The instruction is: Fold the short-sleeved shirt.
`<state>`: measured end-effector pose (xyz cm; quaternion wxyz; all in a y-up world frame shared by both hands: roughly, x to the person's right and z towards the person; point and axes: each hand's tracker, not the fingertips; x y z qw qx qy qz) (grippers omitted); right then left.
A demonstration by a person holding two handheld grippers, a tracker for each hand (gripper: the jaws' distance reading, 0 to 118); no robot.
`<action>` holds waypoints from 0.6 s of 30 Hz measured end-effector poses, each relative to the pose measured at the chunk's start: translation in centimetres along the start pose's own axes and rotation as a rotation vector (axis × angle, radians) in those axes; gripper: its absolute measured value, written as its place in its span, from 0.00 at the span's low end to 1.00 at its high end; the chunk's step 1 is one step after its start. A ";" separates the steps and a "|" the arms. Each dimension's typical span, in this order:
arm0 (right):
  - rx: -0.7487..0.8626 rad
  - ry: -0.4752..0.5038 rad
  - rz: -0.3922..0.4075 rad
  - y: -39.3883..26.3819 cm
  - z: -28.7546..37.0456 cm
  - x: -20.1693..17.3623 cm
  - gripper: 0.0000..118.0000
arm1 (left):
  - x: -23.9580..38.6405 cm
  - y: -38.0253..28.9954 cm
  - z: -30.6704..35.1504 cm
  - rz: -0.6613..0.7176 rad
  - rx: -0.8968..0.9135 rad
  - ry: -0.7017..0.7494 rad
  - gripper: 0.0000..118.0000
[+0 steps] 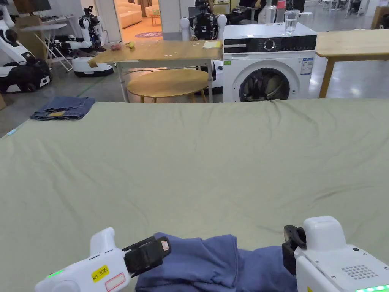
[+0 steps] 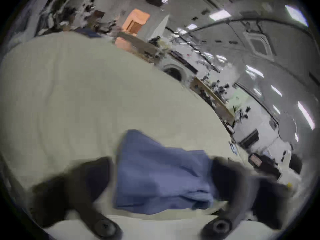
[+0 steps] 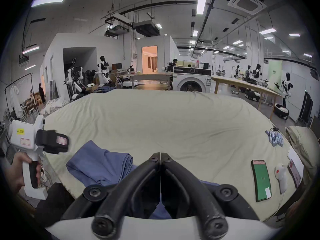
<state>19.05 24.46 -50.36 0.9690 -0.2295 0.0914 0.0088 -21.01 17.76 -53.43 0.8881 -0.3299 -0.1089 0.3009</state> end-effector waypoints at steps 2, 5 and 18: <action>0.000 0.008 -0.001 0.1 -0.1 -0.2 0.00 | -3.2 0.1 -0.7 0.144 0.019 -0.002 1.00; 0.002 0.016 0.005 0.1 0.0 -0.7 0.00 | -6.8 -1.7 -3.7 0.442 -0.108 -0.169 1.00; 0.022 -0.002 0.005 0.2 0.5 0.3 0.00 | -2.9 -4.6 -5.7 0.573 0.057 -0.219 0.07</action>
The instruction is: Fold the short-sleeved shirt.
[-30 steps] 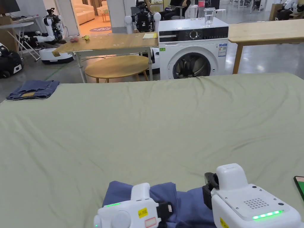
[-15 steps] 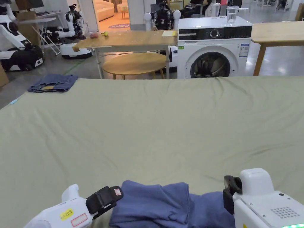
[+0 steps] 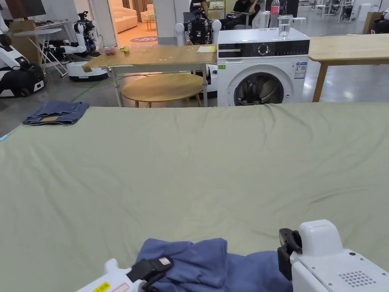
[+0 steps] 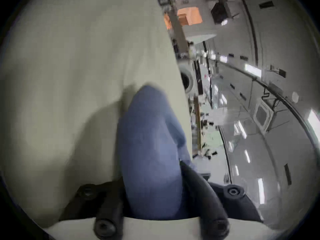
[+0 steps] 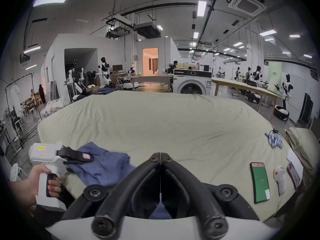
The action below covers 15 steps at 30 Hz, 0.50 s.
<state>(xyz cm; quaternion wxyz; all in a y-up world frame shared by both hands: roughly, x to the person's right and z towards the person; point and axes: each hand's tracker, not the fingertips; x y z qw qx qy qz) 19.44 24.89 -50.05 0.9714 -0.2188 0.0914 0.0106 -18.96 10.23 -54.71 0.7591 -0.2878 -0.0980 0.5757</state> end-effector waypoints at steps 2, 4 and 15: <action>0.000 -0.003 -0.001 0.1 0.1 0.2 0.00 | 1.1 1.6 2.2 -0.109 0.101 0.042 0.07; 0.001 -0.007 -0.003 0.2 0.1 0.2 0.00 | 2.3 3.7 4.1 -0.206 0.133 0.051 0.07; -0.006 0.010 0.013 0.0 0.1 -0.9 0.00 | 14.0 -4.9 3.4 -1.344 0.109 0.435 0.07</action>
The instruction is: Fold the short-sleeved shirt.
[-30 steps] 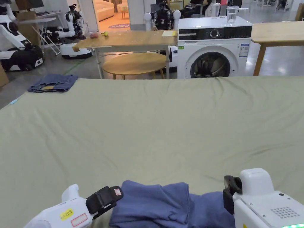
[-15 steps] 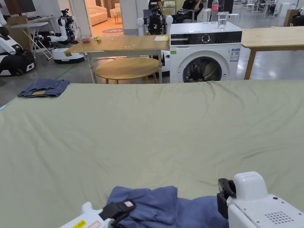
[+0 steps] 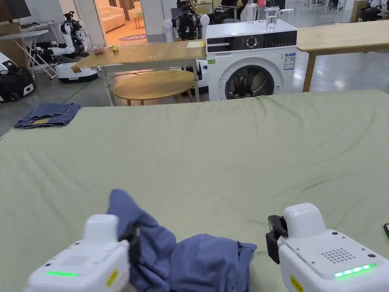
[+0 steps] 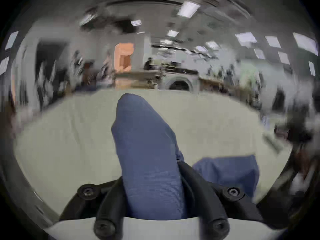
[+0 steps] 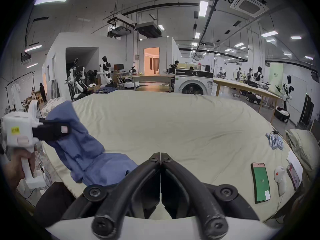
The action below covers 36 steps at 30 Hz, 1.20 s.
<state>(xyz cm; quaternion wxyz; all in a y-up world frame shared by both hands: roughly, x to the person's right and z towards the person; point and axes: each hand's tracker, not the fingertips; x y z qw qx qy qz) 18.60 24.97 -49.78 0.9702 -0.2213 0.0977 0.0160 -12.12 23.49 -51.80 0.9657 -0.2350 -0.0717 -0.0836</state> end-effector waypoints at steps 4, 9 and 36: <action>0.006 -0.007 0.007 0.4 0.3 0.2 0.00 | 9.5 0.1 -2.1 -0.344 -0.064 -0.002 0.07; 0.017 -0.033 0.001 1.1 0.8 0.8 0.00 | 16.1 -3.3 -5.5 -0.563 -0.155 -0.047 0.09; -0.104 0.070 -0.058 -0.8 -0.7 -0.6 0.00 | 10.4 -2.2 -5.6 0.395 -0.275 -0.533 0.03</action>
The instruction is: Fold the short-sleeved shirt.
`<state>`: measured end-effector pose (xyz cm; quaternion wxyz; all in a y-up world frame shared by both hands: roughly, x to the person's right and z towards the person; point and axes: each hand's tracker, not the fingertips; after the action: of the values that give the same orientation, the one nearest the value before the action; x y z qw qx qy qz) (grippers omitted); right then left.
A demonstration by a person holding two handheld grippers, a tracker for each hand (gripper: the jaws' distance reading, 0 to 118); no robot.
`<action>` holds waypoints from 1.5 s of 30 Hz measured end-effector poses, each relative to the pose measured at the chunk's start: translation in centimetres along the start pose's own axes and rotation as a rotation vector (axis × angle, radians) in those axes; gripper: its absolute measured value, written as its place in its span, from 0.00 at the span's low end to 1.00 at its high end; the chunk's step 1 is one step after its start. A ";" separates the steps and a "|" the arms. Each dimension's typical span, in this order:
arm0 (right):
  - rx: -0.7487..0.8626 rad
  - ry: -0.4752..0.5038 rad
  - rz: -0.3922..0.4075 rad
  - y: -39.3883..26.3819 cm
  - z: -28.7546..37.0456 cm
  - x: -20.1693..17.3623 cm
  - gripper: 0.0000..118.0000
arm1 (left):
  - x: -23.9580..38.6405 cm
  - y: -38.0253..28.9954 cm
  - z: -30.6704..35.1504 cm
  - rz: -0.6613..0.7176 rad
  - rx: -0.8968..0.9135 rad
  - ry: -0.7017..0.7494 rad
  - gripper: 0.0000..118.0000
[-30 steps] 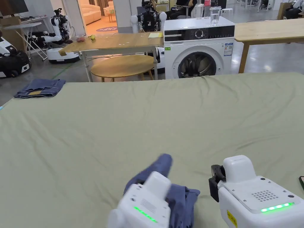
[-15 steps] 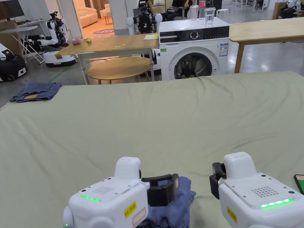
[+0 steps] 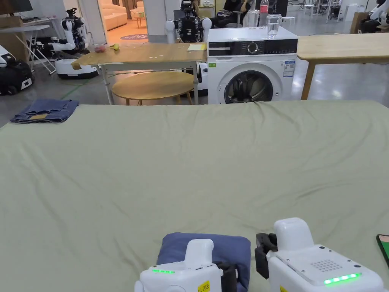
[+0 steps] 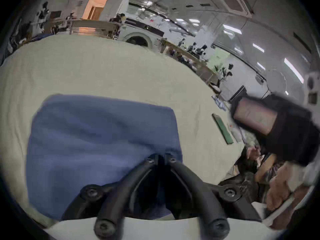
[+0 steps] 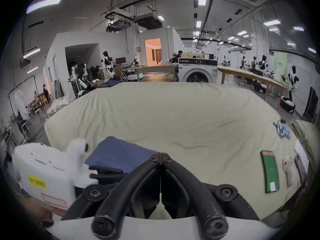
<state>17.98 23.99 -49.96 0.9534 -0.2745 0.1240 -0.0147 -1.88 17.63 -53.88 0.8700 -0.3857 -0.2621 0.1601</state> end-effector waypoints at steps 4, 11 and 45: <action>-0.055 0.119 -0.055 -1.0 -2.1 -1.4 0.00 | -1.9 1.0 6.2 -0.035 0.095 0.024 0.03; -0.262 0.257 -0.166 -5.0 -8.0 -0.1 0.00 | -11.1 1.5 11.2 0.140 0.132 0.040 1.00; -0.219 0.193 -0.079 -3.1 -6.7 -8.1 0.00 | -48.5 12.3 26.6 0.434 0.080 0.224 0.23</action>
<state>8.60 18.67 -52.02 0.9002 -0.3787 0.2049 -0.0651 -57.56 17.95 -64.31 0.8535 -0.4133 -0.0686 0.3097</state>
